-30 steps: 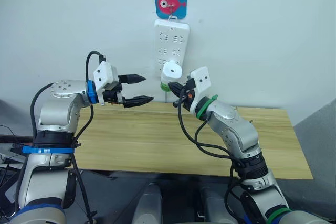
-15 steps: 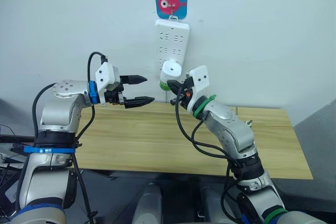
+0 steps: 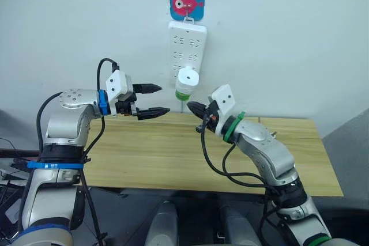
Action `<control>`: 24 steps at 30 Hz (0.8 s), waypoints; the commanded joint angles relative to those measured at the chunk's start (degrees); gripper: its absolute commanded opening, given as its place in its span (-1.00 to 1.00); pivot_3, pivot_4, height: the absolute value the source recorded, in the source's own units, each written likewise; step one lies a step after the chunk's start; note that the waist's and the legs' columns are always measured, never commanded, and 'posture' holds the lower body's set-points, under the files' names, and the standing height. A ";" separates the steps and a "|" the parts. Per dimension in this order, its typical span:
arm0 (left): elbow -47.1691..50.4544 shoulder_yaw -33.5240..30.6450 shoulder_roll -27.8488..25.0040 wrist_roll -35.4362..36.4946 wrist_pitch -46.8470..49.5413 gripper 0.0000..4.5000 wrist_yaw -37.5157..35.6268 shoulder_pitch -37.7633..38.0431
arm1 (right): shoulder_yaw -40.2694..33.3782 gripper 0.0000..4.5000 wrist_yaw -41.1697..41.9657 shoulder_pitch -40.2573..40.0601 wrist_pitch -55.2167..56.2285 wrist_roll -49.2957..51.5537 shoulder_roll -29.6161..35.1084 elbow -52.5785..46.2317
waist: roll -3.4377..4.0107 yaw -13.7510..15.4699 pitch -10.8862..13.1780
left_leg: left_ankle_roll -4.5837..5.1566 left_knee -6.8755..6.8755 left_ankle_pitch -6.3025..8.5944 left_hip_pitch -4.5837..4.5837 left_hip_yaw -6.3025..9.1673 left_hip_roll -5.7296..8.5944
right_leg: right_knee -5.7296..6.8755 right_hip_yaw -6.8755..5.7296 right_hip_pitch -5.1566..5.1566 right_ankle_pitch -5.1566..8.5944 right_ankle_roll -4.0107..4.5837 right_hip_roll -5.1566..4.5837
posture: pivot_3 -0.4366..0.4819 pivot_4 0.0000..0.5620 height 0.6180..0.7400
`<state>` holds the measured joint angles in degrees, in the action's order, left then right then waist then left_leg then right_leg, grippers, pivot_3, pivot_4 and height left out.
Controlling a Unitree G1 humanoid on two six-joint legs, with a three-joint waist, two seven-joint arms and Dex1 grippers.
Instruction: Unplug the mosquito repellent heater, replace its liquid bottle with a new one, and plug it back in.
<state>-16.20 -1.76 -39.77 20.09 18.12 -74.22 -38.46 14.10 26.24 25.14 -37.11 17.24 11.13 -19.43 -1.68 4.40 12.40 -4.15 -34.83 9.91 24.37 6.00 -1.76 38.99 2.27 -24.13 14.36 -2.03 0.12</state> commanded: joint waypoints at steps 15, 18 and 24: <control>-13.13 -7.19 -10.59 -6.22 -11.71 1.00 9.66 4.00 | -37.03 0.70 19.75 -15.23 5.19 9.46 34.89 3.15 | 0.00 0.82 0.00 | 0.02 0.03 0.02 -0.08 -0.25 0.02 | -0.08 0.13 0.05 0.02 -0.01 -0.09 | 0.66 -0.49 1.00; -12.75 -7.09 -10.32 -5.85 -11.88 1.00 9.99 5.06 | -38.37 0.99 21.44 -16.88 9.20 8.52 36.22 7.42 | 0.00 0.86 0.00 | 0.02 0.00 0.02 -0.07 -0.34 0.03 | -0.10 0.18 0.05 0.01 -0.02 -0.11 | 0.67 -0.49 1.00; -12.64 -7.29 -10.17 -5.41 -11.85 1.00 10.29 5.74 | -41.20 0.99 19.88 -17.87 11.99 7.61 36.68 13.74 | 0.00 0.93 0.00 | 0.02 0.00 0.02 -0.09 -0.31 0.03 | -0.06 0.17 0.05 0.00 -0.03 -0.10 | 0.69 -0.50 1.00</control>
<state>-29.86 -7.20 -49.54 13.88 7.03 -64.32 -32.60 -24.21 47.07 7.31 -27.19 25.67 46.76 -6.32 -1.68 5.32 12.40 -4.13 -34.83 9.92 24.26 5.69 -1.73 38.93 2.44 -24.06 14.37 -2.06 0.02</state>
